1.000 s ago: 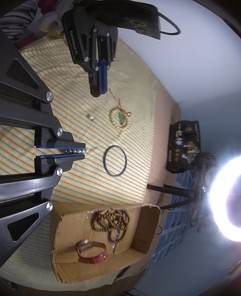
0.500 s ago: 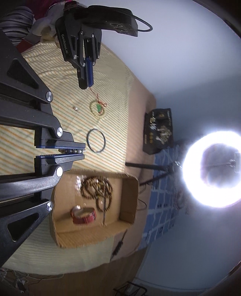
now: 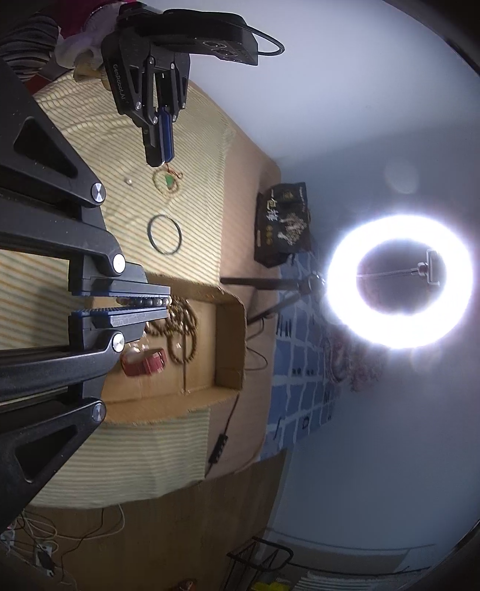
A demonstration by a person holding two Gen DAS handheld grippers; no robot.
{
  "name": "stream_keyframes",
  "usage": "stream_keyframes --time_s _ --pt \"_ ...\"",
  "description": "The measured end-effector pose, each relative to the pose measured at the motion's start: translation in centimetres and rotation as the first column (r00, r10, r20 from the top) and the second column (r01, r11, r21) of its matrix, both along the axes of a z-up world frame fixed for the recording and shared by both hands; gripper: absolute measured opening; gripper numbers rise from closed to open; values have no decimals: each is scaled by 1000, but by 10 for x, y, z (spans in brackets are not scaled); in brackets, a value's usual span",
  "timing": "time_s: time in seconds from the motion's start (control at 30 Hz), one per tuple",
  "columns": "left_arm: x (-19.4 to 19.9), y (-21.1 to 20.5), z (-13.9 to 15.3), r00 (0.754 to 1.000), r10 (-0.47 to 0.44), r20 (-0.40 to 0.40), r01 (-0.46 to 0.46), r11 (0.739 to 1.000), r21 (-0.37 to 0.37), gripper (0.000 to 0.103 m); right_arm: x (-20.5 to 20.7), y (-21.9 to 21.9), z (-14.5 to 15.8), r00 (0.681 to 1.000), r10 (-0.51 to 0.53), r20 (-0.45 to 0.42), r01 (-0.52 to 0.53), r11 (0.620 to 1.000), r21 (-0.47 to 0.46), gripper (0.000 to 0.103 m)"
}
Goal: Organize jewelry
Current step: 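Carry the pearl earring and pearl necklace over the box with both tools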
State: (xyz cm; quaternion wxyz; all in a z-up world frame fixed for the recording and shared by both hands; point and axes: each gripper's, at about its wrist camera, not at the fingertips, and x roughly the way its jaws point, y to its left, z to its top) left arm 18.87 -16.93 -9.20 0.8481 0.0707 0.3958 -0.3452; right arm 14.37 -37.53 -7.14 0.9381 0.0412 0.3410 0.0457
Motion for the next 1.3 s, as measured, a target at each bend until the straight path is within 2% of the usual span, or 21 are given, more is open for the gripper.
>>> stream_keyframes --time_s 0.33,0.53,0.83,1.3 --pt "13 -48 5 998 -57 18 57 998 8 9 26 -33 12 999 -39 28 40 999 -18 1" --pt "21 -77 -3 996 -88 12 88 996 15 9 48 -49 10 998 -51 25 52 998 -30 1" --pt "33 -108 -22 993 -118 -2 118 992 40 9 83 -64 -8 998 -64 -2 64 997 -32 1" --pt "47 -129 -49 991 -128 -50 131 989 62 9 121 -75 -47 994 -80 -70 78 996 -32 1"
